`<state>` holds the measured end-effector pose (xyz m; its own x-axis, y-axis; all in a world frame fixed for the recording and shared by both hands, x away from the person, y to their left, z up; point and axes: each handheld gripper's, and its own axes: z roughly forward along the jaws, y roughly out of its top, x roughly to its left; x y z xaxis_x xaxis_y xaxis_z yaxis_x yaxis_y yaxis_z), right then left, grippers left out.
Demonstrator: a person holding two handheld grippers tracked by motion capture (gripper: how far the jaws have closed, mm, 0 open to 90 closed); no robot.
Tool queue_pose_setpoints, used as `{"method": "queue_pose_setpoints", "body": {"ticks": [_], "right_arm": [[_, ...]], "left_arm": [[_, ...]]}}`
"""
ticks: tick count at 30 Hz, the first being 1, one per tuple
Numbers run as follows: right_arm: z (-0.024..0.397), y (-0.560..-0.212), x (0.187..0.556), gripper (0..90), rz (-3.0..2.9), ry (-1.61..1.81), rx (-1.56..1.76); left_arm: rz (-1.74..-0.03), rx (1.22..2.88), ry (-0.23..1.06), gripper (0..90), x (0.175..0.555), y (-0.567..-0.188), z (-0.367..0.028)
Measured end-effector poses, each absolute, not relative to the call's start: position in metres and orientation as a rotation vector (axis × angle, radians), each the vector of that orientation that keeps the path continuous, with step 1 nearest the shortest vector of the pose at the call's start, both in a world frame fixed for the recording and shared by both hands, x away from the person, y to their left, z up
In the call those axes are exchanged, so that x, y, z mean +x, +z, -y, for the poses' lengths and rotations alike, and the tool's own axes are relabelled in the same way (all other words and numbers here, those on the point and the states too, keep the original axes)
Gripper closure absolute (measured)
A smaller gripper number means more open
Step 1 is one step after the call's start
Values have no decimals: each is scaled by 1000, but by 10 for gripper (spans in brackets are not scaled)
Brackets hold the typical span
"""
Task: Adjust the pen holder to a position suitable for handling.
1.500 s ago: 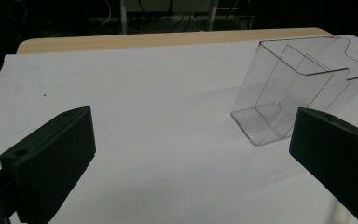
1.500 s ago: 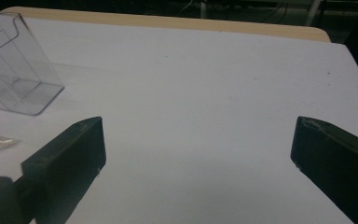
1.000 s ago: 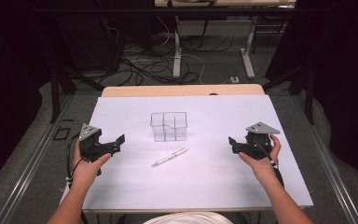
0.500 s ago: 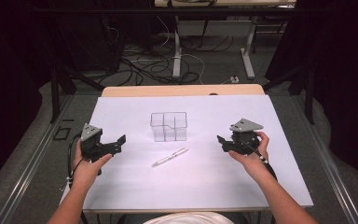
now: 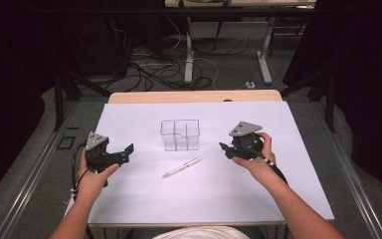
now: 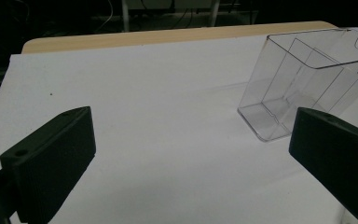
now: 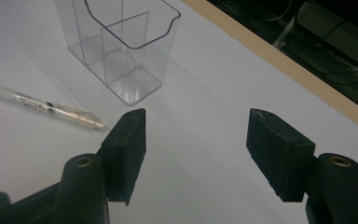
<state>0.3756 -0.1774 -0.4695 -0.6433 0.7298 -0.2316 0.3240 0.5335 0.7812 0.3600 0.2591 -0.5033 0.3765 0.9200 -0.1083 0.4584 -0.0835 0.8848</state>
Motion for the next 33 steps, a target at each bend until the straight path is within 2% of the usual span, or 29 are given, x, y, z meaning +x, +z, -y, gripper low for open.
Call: {"method": "queue_pose_setpoints", "body": {"ticks": [11, 22, 33], "right_arm": [[156, -466, 381, 356, -2333, 916, 718], [129, -464, 382, 448, -2432, 839, 542], [109, -465, 384, 476, -2498, 766, 367]], "left_arm": [[-1237, 1704, 612, 5, 361, -504, -260], [-1237, 1710, 614, 6, 362, -506, -261], [-1234, 1718, 610, 6, 363, -507, -261]]}}
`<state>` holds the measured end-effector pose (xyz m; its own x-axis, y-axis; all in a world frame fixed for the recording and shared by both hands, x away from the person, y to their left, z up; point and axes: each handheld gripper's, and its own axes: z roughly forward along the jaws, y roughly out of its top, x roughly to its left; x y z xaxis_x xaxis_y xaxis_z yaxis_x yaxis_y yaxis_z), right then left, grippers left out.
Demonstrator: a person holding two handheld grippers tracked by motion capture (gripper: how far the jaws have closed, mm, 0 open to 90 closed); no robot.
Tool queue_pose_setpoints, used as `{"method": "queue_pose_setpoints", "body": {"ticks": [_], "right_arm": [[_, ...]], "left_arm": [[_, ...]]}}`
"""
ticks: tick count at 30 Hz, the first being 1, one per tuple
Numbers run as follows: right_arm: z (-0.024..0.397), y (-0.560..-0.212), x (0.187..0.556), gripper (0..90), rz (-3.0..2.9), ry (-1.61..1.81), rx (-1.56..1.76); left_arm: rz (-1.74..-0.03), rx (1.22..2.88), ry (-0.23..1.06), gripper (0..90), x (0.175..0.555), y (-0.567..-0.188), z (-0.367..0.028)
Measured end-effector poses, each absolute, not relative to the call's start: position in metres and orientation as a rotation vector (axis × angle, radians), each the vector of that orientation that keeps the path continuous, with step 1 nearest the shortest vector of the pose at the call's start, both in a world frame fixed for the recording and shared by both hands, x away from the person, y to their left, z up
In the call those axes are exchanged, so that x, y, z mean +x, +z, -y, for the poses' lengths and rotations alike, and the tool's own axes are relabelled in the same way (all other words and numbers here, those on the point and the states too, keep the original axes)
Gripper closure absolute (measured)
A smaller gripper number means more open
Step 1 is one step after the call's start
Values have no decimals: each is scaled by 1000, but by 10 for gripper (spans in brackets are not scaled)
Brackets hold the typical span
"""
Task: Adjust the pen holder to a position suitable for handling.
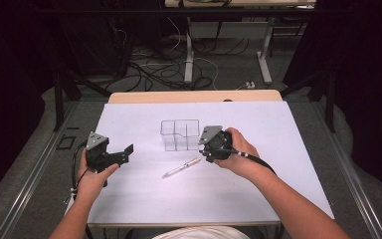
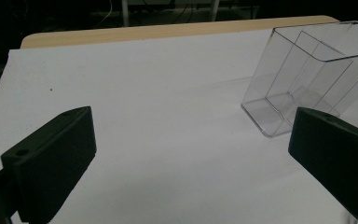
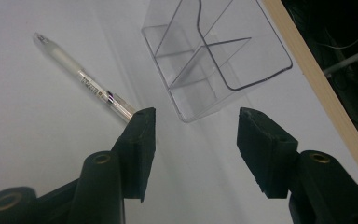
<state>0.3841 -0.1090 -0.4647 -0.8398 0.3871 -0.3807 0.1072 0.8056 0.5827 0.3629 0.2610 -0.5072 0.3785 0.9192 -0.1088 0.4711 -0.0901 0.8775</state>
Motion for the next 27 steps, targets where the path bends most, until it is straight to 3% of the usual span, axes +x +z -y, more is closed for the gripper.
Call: {"method": "queue_pose_setpoints", "body": {"ticks": [27], "right_arm": [[67, -474, 383, 570, -2568, 521, -108]], "left_arm": [[-1229, 1733, 612, 7, 363, -508, -260]]}}
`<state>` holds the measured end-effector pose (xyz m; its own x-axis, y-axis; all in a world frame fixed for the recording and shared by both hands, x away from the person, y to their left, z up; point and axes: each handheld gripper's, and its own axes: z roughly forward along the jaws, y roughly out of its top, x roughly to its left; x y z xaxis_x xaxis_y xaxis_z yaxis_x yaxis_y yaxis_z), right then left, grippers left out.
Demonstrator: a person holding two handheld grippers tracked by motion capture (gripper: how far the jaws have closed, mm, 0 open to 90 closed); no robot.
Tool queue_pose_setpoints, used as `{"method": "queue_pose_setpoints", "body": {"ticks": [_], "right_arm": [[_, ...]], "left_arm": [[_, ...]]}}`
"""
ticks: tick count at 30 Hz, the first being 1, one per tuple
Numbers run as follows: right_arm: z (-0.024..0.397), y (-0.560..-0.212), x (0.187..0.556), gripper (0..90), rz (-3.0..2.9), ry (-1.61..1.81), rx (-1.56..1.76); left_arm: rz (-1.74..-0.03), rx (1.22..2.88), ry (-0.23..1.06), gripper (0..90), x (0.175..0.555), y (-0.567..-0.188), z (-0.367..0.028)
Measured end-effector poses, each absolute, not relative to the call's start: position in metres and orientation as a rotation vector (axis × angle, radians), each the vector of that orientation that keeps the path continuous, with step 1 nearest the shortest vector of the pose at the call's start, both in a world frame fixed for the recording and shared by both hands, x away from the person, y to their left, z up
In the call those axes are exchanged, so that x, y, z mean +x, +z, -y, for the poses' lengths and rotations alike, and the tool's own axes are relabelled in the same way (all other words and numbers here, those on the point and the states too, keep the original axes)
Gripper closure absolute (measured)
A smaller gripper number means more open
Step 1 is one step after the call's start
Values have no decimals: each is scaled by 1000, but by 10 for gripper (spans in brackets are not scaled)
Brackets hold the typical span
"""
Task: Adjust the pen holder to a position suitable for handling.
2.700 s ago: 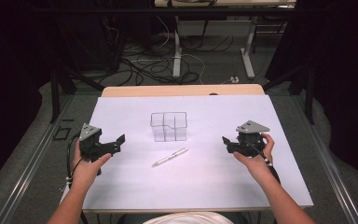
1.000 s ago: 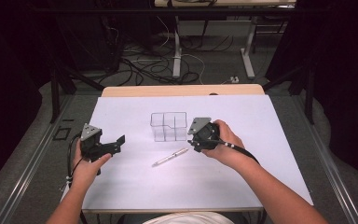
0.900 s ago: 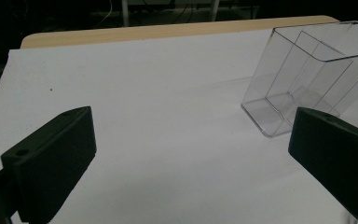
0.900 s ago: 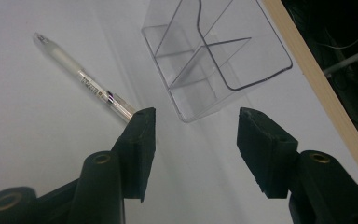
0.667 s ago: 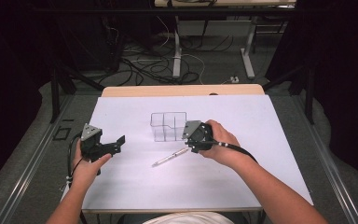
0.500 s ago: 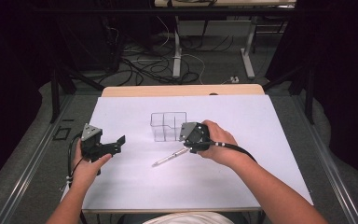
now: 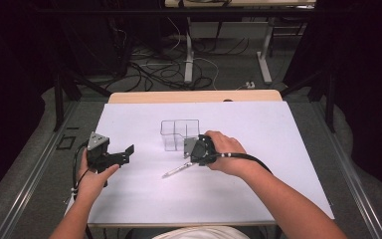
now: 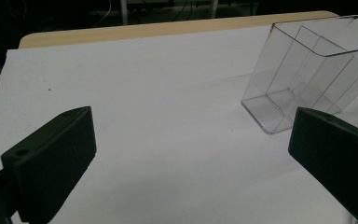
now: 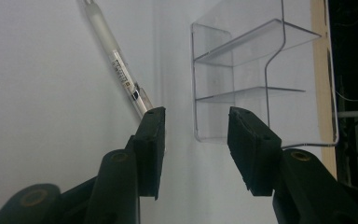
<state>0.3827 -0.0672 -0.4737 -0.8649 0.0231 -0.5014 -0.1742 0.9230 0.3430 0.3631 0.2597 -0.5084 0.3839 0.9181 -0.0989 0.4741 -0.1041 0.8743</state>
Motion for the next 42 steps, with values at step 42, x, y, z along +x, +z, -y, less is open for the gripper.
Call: {"method": "queue_pose_setpoints", "body": {"ticks": [42], "right_arm": [[4, -507, 374, 656, -2638, 428, -404]], "left_arm": [[-1219, 1747, 618, 9, 364, -510, -259]]}}
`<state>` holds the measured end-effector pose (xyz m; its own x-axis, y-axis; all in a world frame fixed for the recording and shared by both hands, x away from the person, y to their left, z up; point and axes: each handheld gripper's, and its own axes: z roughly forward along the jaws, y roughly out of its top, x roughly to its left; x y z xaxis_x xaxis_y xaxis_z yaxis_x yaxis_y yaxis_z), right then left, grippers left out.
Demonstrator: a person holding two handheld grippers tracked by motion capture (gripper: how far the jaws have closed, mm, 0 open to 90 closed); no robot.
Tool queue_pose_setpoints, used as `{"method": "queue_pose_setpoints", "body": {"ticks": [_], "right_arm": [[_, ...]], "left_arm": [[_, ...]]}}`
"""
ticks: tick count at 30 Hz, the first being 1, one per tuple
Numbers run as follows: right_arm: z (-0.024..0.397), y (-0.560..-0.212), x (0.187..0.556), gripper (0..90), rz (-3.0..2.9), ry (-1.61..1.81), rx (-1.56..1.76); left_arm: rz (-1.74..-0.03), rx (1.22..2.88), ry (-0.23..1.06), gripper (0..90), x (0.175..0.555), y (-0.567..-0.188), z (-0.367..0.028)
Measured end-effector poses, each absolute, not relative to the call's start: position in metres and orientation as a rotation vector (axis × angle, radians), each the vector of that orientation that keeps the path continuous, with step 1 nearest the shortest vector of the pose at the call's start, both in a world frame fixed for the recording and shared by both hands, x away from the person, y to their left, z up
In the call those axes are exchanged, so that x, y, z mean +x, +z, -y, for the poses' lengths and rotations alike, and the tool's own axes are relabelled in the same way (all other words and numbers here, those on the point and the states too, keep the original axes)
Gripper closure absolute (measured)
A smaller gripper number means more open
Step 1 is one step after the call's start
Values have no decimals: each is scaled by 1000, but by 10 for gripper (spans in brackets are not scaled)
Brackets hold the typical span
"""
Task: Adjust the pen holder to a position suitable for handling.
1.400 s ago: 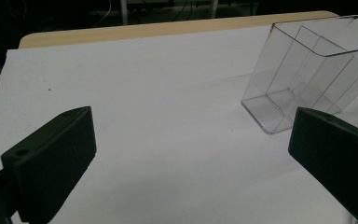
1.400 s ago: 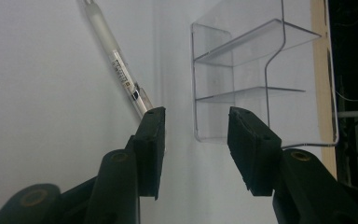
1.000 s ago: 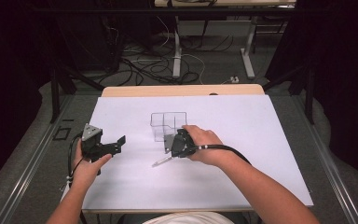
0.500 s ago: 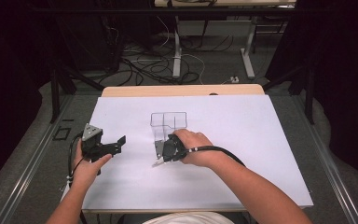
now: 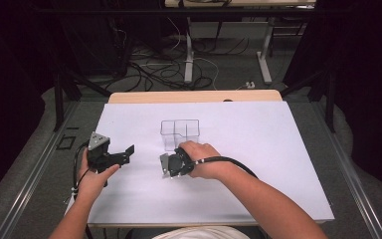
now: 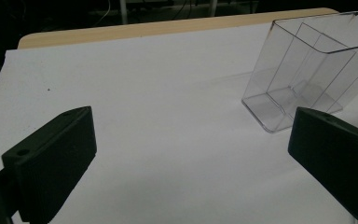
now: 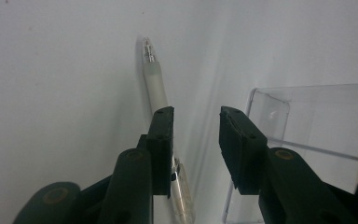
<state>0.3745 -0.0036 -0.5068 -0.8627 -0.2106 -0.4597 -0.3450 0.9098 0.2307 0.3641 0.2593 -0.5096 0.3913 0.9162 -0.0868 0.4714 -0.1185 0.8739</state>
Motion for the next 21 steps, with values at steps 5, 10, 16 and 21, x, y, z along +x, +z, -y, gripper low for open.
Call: {"method": "queue_pose_setpoints", "body": {"ticks": [5, 10, 16, 21], "right_arm": [[3, -510, 376, 661, -2660, 434, -408], [2, -514, 376, 665, -2678, 407, -433], [1, -520, 374, 678, -2695, 377, -479], [0, -524, 374, 680, -2699, 350, -506]], "left_arm": [[-1219, 1752, 617, 9, 364, -510, -259], [-1217, 1755, 620, 9, 365, -511, -259], [-1218, 1755, 619, 9, 365, -511, -259], [-1218, 1755, 620, 9, 364, -511, -258]]}}
